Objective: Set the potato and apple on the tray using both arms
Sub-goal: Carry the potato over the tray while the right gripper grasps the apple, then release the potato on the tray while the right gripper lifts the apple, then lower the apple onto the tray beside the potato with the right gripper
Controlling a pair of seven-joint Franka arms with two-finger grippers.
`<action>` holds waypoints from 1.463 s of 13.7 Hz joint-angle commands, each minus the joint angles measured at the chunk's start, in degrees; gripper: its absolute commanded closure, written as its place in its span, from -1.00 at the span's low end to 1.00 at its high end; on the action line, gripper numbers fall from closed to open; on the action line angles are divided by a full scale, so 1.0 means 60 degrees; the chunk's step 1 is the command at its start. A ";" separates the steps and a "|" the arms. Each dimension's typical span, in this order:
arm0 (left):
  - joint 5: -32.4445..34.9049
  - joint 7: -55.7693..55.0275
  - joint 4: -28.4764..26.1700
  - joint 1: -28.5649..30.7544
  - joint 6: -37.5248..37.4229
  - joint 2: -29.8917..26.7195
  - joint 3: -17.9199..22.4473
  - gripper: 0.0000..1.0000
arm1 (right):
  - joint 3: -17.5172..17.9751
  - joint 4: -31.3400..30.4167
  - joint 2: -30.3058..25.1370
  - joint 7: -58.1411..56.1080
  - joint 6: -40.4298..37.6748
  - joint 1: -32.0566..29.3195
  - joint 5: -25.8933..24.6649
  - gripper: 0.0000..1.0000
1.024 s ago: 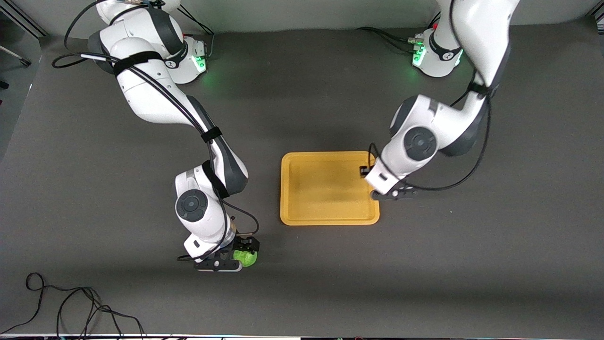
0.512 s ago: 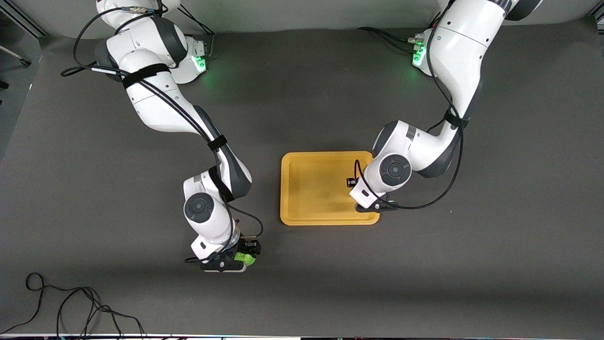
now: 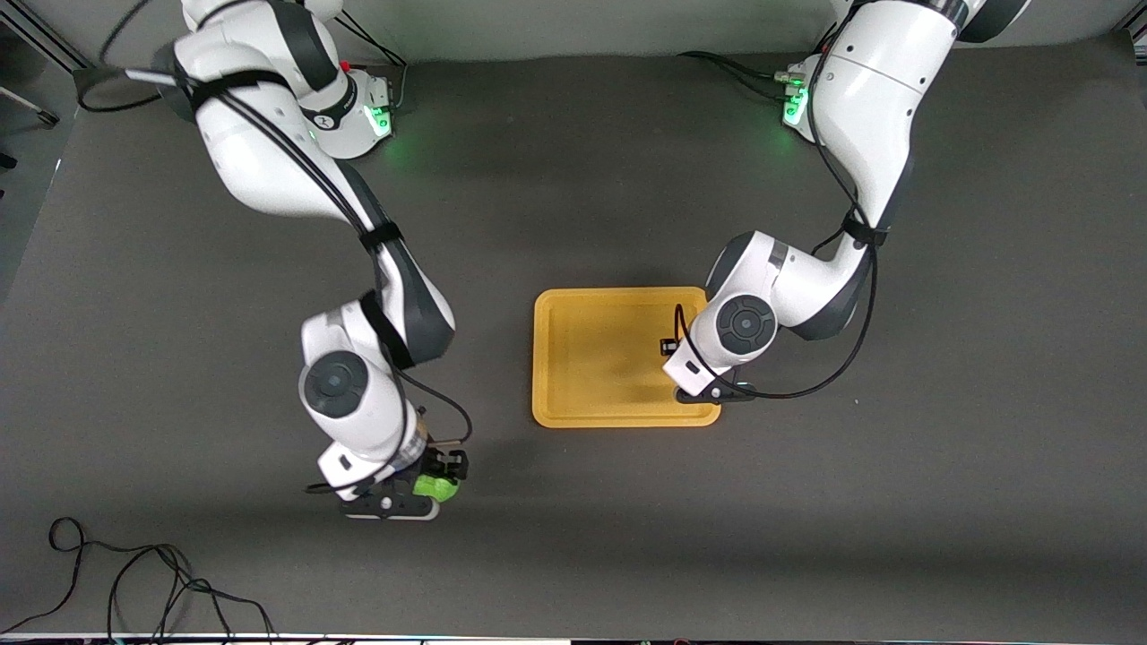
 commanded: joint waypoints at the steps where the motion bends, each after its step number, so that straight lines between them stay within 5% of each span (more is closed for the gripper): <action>1: 0.0169 -0.0250 0.0163 -0.0243 0.0057 0.0107 0.0127 -0.67 | 0.0065 -0.0552 -0.1650 0.0280 -0.1819 0.0131 0.0008 0.28; 2: 0.0169 -0.0236 0.0163 -0.0243 0.0057 0.0093 0.0127 -0.99 | 0.0094 -0.0742 -0.2090 0.0296 -0.2261 0.0262 0.0067 0.28; 7: 0.0169 -0.0206 0.0163 -0.0083 -0.0263 -0.0329 0.0171 -1.00 | 0.0080 -0.1871 -0.3223 0.1946 -0.2412 0.1417 0.0214 0.28; 14: 0.0169 0.2322 0.0119 0.2199 -0.4171 -0.3755 0.0185 -1.00 | 0.0080 -0.1813 -0.3032 0.3560 -0.2295 0.2576 0.0199 0.28; 17: 0.0169 0.4768 0.0119 0.3985 -0.5770 -0.5061 0.0200 -1.00 | 0.0080 -0.1201 -0.2406 0.4905 -0.2251 0.3264 0.0140 0.28; 20: 0.0183 0.5272 0.0061 0.4779 -0.5774 -0.5764 0.0215 -1.00 | 0.0065 0.0423 -0.1060 0.6414 -0.2207 0.4156 0.0097 0.28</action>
